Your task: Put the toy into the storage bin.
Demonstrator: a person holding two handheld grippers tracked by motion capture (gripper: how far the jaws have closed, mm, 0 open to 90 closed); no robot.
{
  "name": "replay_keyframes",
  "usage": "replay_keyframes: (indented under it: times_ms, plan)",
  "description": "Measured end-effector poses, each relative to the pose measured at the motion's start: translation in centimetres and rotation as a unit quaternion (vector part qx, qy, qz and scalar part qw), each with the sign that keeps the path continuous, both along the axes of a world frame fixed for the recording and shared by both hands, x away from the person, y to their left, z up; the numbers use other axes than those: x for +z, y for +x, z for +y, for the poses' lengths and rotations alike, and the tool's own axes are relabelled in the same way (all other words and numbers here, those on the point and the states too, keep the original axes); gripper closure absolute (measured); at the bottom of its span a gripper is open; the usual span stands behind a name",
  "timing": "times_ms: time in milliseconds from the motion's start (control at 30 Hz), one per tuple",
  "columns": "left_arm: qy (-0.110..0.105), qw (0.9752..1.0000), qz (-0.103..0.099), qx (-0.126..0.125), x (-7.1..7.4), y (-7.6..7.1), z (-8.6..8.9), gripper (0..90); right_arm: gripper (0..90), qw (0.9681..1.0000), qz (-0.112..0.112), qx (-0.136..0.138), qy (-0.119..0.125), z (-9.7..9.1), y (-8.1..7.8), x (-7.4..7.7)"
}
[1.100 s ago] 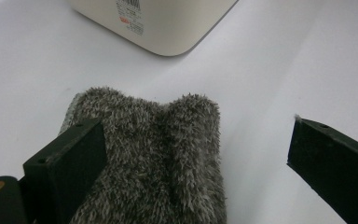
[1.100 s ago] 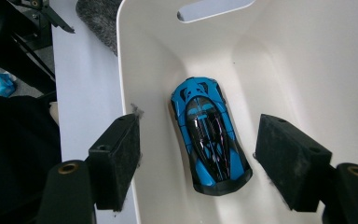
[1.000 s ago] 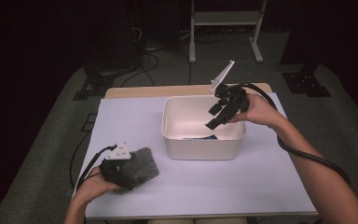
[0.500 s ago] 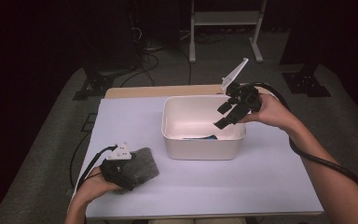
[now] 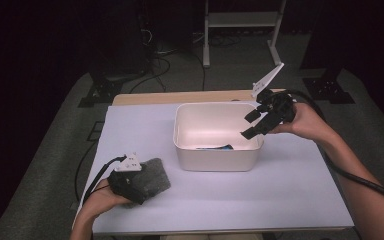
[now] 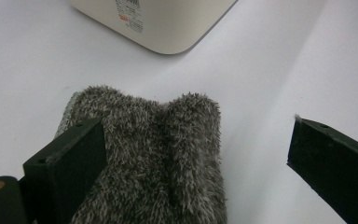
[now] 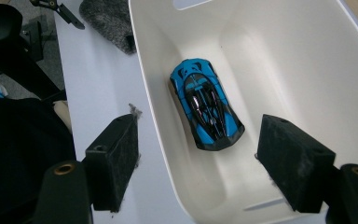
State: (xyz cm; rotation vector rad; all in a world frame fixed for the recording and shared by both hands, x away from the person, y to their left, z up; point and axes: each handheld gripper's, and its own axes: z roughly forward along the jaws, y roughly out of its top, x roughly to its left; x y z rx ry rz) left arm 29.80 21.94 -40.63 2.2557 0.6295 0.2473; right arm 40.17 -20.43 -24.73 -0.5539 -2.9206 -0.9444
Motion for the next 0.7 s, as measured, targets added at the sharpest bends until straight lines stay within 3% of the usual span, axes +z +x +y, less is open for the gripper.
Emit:
replay_keyframes:
  times_ms: [700]
  plan:
    - [0.003,1.0000,0.003,0.002,-0.1,0.0,-0.1,3.9,26.8,0.9992,0.005,-0.032,0.022,-4.3,-1.9,-1.3]
